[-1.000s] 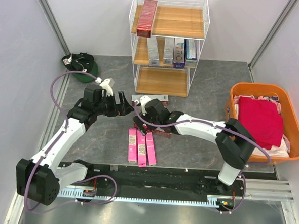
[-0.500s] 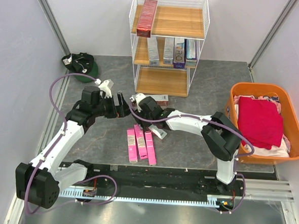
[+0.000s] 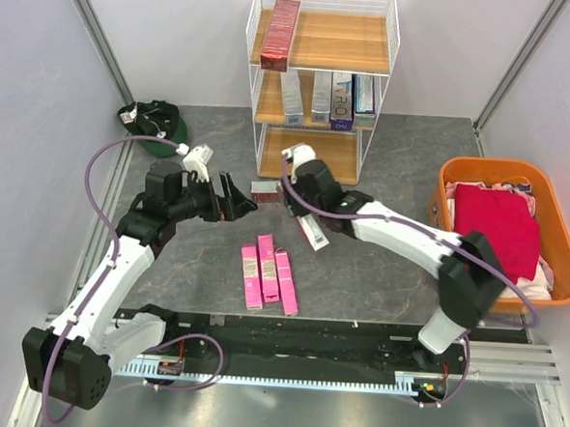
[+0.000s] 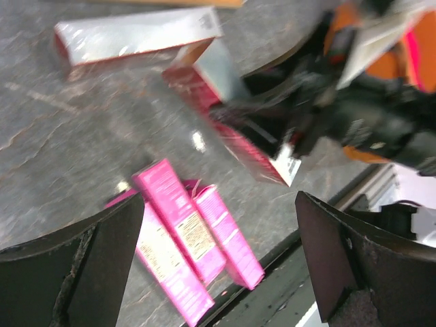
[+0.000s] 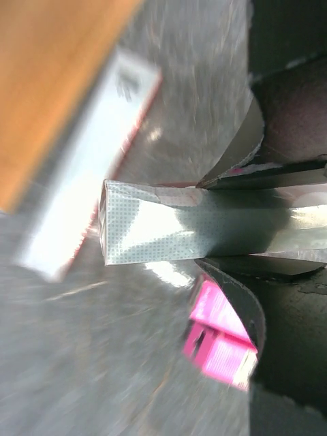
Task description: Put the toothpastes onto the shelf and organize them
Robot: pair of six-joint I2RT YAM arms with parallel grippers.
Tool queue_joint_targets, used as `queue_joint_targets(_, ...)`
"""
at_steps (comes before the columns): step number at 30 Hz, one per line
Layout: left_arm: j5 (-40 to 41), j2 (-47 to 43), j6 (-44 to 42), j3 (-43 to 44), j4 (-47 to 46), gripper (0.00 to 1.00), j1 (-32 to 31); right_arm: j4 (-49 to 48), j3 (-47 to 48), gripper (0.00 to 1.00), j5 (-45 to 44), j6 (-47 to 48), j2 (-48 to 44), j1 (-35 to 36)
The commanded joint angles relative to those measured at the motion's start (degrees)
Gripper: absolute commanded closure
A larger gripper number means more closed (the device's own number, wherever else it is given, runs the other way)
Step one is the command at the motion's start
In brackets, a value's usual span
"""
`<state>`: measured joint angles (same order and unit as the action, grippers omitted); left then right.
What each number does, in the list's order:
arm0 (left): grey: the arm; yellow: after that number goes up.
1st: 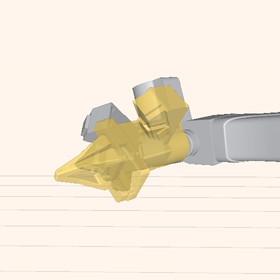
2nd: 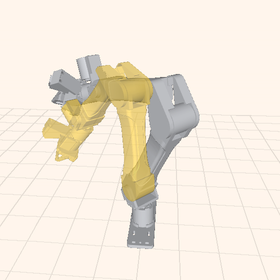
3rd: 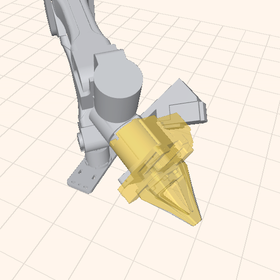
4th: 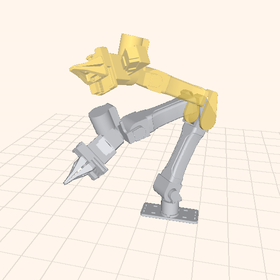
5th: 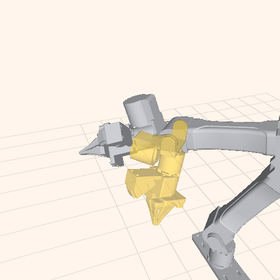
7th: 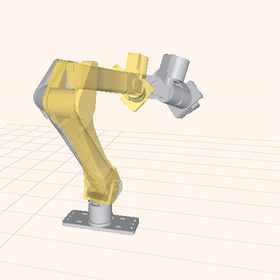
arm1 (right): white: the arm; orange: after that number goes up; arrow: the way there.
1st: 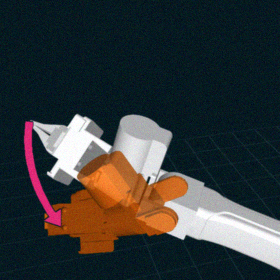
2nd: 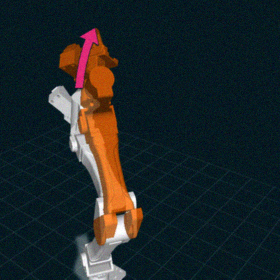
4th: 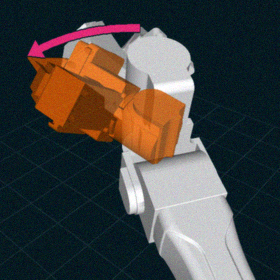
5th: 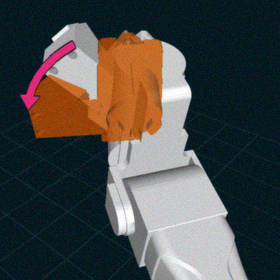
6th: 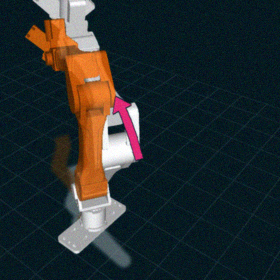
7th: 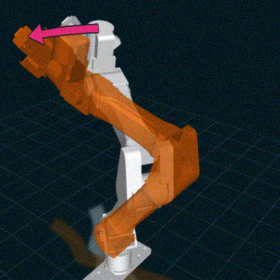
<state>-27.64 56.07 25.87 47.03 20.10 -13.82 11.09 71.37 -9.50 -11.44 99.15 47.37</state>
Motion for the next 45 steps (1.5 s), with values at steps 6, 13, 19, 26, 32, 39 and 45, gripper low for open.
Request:
queue_joint_targets(6, -16.5, -1.2, 18.7, -2.4, -29.0, 0.0, 0.3, -10.5, -6.1, 0.61, -9.7, -10.5, -29.8, -2.6)
queue_joint_targets(13, -17.4, 4.6, 30.2, -2.7, -50.6, 0.0, -7.3, -22.7, -15.4, 0.62, -20.1, -16.8, -47.6, -3.1)
queue_joint_targets(19, -15.8, 15.3, 32.7, 4.1, -59.7, 0.0, -18.3, -34.0, -23.5, 0.62, -23.6, -20.8, -56.8, -3.2)
queue_joint_targets(26, -18.8, 23.6, 32.6, 12.0, -67.6, 0.0, -22.2, -27.6, -16.7, 0.6, -12.1, -18.6, -54.1, -3.3)
queue_joint_targets(32, -22.6, 26.2, 26.3, 18.9, -63.5, 0.0, -22.3, -20.9, -9.1, 0.59, 4.5, -16.2, -48.7, -3.3)
queue_joint_targets(39, -29.1, 30.8, 31.2, 20.7, -74.0, 0.1, -22.2, -15.1, -2.0, 0.56, 19.7, -13.8, -41.8, -3.2)
queue_joint_targets(45, -30.2, 31.1, 32.6, 20.0, -75.1, 0.42, -21.9, -14.3, -2.0, 0.3, 15.0, -13.4, -42.2, -3.3)
